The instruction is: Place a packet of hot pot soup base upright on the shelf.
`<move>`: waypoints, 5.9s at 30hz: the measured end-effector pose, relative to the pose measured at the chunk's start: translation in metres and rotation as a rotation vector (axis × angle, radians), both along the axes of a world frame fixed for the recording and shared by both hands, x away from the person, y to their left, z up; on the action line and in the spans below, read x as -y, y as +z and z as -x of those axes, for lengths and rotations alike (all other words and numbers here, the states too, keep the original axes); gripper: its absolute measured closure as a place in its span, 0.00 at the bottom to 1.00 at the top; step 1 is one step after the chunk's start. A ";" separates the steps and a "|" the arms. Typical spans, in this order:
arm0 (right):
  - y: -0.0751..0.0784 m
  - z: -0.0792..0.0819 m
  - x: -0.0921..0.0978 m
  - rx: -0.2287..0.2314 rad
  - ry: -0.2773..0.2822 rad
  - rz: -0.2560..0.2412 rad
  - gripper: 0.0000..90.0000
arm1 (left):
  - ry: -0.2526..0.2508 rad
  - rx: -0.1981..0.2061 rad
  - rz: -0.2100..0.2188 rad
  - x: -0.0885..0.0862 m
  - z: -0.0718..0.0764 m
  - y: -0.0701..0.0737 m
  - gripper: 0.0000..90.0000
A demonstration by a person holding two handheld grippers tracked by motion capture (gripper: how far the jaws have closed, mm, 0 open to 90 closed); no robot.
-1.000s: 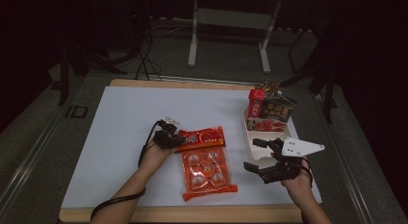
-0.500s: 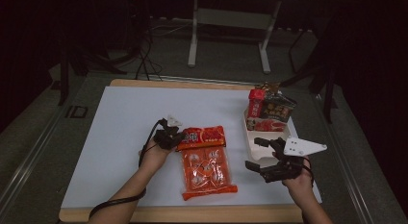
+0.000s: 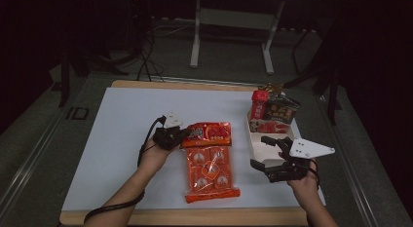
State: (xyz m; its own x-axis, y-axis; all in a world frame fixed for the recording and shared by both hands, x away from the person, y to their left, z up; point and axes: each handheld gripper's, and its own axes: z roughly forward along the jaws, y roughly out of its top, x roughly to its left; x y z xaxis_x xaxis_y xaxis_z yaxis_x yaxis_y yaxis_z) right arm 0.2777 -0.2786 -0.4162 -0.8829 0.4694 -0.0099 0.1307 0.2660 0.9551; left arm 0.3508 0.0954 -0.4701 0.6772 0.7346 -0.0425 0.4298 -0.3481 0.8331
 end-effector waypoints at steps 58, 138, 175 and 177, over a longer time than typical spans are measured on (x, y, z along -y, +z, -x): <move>-0.011 -0.058 -0.036 -0.146 0.015 0.053 0.43 | -0.492 0.343 0.247 -0.020 0.068 0.050 1.00; 0.136 -0.035 0.086 0.045 -0.168 -0.069 1.00 | -0.173 0.190 0.324 -0.063 0.089 0.019 0.02; 0.065 -0.063 0.100 -0.106 -0.213 -0.083 1.00 | -0.128 0.138 0.224 -0.071 0.116 -0.037 0.02; 0.058 -0.063 0.101 -0.115 -0.222 -0.081 1.00 | -0.129 0.144 0.218 -0.071 0.116 -0.037 0.02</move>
